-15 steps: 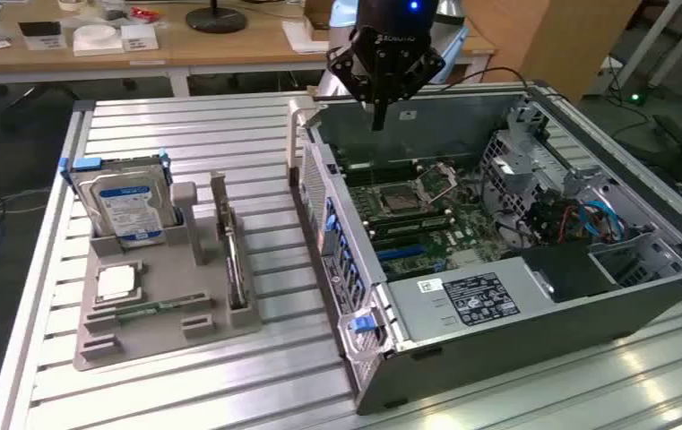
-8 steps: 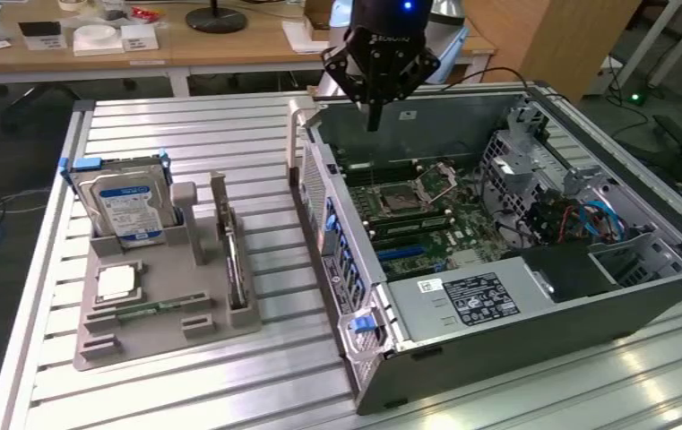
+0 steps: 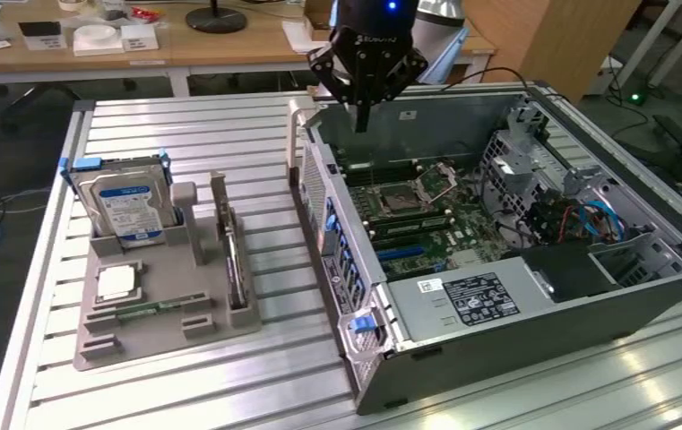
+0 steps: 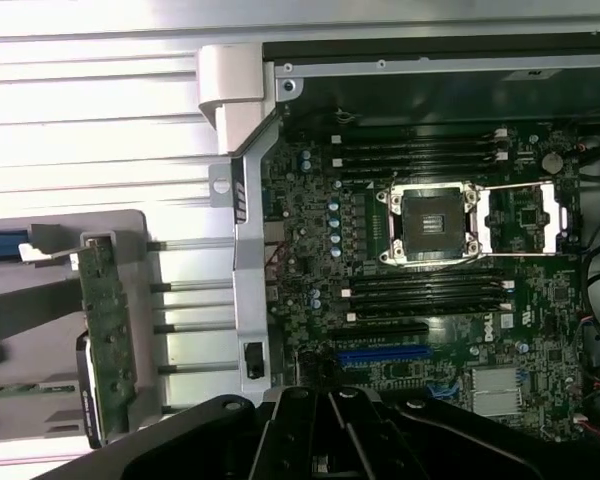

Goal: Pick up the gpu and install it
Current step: 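Reach for the gpu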

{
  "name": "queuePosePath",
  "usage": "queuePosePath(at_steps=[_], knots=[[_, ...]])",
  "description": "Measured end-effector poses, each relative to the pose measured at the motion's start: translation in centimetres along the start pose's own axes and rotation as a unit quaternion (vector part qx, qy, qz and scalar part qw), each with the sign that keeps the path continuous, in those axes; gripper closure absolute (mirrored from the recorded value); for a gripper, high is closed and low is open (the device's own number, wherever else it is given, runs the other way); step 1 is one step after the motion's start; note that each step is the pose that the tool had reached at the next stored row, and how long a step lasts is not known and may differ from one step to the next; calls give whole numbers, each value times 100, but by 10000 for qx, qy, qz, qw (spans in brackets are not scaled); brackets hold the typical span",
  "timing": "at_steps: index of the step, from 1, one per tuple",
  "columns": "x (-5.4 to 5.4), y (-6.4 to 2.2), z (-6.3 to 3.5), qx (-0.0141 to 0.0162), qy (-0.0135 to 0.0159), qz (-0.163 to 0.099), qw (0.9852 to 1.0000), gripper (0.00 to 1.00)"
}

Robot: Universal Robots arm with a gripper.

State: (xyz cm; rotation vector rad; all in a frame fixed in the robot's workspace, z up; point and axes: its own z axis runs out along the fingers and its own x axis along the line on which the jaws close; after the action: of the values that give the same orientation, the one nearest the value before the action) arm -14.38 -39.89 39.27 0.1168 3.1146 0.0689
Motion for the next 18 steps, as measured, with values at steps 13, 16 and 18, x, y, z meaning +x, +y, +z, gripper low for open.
queuePosePath(at_steps=[13,16,18], knots=[[184,-14,0,1,6,0,10000,89],[232,-18,0,1,7,0,10000,89],[266,-21,1,1,8,0,10000,89]])
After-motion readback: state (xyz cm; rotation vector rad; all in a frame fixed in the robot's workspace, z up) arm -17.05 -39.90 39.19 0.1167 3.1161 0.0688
